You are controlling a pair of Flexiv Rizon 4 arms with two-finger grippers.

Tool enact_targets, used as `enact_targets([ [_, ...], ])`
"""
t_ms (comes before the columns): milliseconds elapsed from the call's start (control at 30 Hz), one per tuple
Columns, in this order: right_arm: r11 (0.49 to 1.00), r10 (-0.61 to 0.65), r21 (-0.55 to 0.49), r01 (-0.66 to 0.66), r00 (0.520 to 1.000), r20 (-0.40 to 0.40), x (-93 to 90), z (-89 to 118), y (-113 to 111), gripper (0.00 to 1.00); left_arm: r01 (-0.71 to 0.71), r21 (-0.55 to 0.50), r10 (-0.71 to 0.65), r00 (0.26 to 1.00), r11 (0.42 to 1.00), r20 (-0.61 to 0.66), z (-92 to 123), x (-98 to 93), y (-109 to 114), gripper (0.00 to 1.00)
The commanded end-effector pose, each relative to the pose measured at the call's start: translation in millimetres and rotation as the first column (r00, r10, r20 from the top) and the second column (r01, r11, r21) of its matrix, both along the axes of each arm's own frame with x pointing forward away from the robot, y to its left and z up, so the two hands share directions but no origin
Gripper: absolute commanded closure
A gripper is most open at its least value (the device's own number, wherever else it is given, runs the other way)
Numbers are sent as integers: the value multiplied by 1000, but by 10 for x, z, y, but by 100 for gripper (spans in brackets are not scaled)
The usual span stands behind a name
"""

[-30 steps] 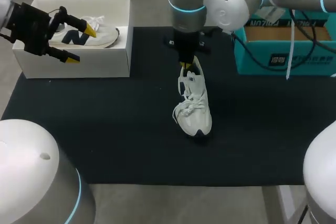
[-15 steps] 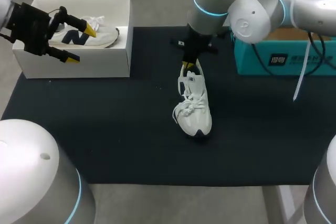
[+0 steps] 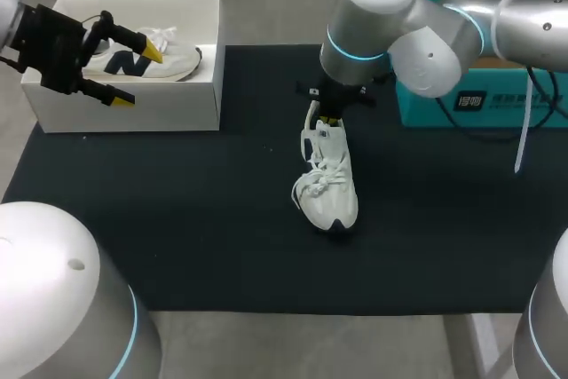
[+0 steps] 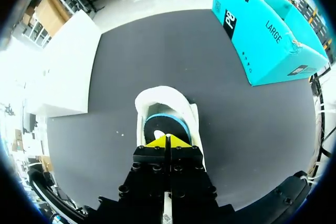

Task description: Take the shoe out of the shoebox, open the shoe tongue, remove and reinsert the insole, then place the shoe into the shoebox

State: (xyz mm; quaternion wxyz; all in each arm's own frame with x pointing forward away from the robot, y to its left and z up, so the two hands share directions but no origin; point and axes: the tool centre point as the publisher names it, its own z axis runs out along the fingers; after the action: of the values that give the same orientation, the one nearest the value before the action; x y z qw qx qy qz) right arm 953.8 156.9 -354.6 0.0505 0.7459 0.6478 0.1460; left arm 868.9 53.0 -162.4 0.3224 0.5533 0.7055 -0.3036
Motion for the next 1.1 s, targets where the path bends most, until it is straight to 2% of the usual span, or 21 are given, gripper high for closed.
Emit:
enact_targets([
  [33, 1000, 12, -12, -12, 999, -32, 104, -152, 75, 100, -1, 3, 1, 1000, 1000, 0, 3, -4, -2, 0],
  [333, 998, 42, -42, -46, 995, -88, 164, -514, 86, 100, -1, 3, 1, 1000, 1000, 0, 3, -4, -2, 0],
  [600, 998, 40, -46, -47, 989, -144, 83, -766, 68, 100, -1, 3, 1, 1000, 1000, 0, 3, -4, -2, 0],
  [700, 998, 38, -49, -45, 989, -144, 53, -718, 67, 100, -1, 3, 1, 1000, 1000, 0, 3, -4, -2, 0],
  [967, 996, 23, -84, -34, 991, -128, 42, -283, 30, 100, -1, 3, 1, 1000, 1000, 0, 3, -4, -2, 0],
  [1100, 994, 19, -101, -31, 994, -110, 84, -213, -13, 100, -1, 3, 1, 1000, 1000, 0, 3, -4, -2, 0],
])
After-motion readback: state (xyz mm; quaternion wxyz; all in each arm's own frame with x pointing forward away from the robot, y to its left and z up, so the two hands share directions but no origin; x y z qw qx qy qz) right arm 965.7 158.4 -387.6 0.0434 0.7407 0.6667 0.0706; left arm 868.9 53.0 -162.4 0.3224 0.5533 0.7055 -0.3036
